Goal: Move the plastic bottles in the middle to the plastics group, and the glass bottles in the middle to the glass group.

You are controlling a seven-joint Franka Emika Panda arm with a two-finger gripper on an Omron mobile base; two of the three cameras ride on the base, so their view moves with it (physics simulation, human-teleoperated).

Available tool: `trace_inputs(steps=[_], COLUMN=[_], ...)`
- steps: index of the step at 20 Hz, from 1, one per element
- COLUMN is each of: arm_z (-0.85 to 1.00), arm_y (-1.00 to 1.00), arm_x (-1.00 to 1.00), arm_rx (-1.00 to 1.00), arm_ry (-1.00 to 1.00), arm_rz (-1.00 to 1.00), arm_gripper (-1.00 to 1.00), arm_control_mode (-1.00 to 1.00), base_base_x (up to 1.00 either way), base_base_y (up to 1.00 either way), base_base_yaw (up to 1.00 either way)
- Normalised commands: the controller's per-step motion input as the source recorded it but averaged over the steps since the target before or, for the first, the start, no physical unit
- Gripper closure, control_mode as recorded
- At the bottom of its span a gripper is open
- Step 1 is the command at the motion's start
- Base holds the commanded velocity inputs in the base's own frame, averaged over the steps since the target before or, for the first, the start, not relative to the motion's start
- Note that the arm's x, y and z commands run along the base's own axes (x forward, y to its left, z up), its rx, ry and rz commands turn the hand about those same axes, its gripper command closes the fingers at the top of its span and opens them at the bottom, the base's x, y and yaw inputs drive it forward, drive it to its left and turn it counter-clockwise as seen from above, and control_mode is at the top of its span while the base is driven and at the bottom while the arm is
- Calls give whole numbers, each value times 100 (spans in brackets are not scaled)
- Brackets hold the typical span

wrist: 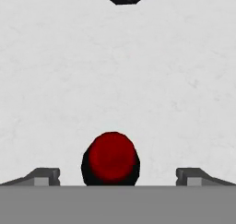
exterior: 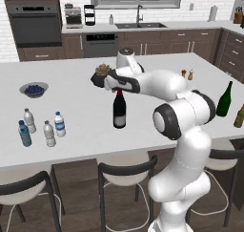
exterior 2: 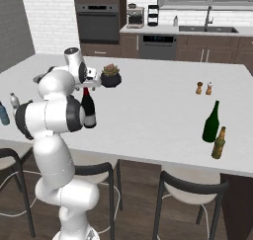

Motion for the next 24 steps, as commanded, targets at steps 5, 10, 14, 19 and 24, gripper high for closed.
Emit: trace_inputs(steps=[5,10,14,19,24], arm_z=[-4,-16,-21,-19,-15], arm_y=[1,2,0,0,15], arm_x=[23,8,9,-1,-9], arm_rx=[4,12,6,1,0], arm_ry=[0,1,0,-5,-3], arm_rz=[0,-1,-1,0,0], arm_gripper=[-100,-100,-100,-100,-100], arm_control_mode=[-100,-100,-100,-100,-100], base_base_x=[0,0,0,0,0], base_base_y=[0,0,0,0,0], base_base_yaw=[0,0,0,0,0])
